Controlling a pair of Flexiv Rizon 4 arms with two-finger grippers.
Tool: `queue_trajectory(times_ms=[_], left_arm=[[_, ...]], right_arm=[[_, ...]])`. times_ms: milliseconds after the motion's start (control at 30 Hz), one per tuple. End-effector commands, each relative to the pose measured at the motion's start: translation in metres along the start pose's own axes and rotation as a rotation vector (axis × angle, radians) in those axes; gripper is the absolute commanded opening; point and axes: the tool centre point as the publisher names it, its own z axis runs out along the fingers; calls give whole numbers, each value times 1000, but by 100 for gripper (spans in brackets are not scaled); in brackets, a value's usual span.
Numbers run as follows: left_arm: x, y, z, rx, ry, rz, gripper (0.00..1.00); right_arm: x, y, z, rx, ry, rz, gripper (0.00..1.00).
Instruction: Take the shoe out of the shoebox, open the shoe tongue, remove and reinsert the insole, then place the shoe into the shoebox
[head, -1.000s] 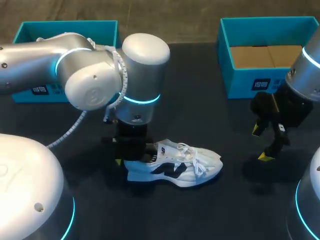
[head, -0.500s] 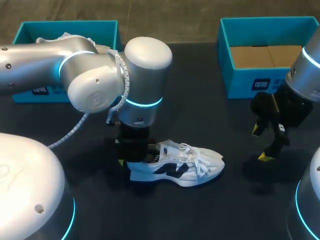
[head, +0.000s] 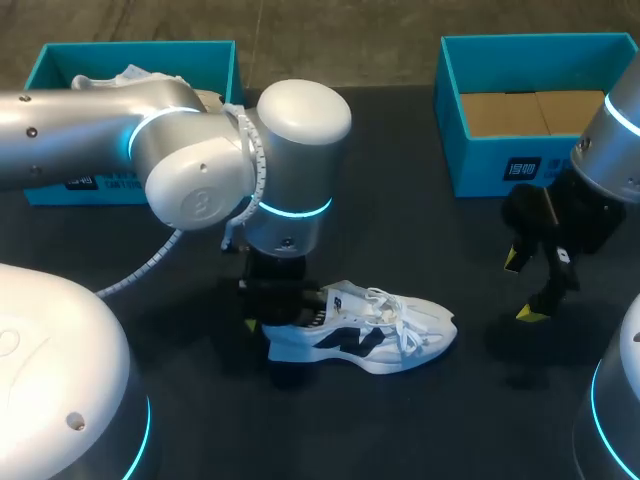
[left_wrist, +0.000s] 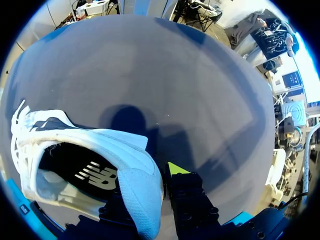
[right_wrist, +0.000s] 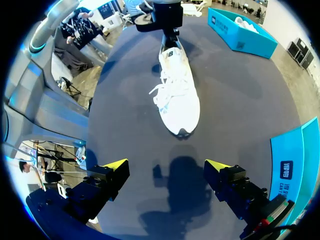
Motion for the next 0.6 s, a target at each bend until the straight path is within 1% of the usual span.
queue_trajectory(times_ms=[33, 267, 600], left_arm=[[0, 2, 5, 1, -8, 6, 0], [-1, 3, 2, -11, -50, 81, 0], [-8, 5, 2, -21, -50, 110, 0]], right_arm=[[0, 0, 1, 2, 0, 1, 100], [0, 0, 1, 2, 0, 1, 100], [0, 0, 1, 2, 0, 1, 100]])
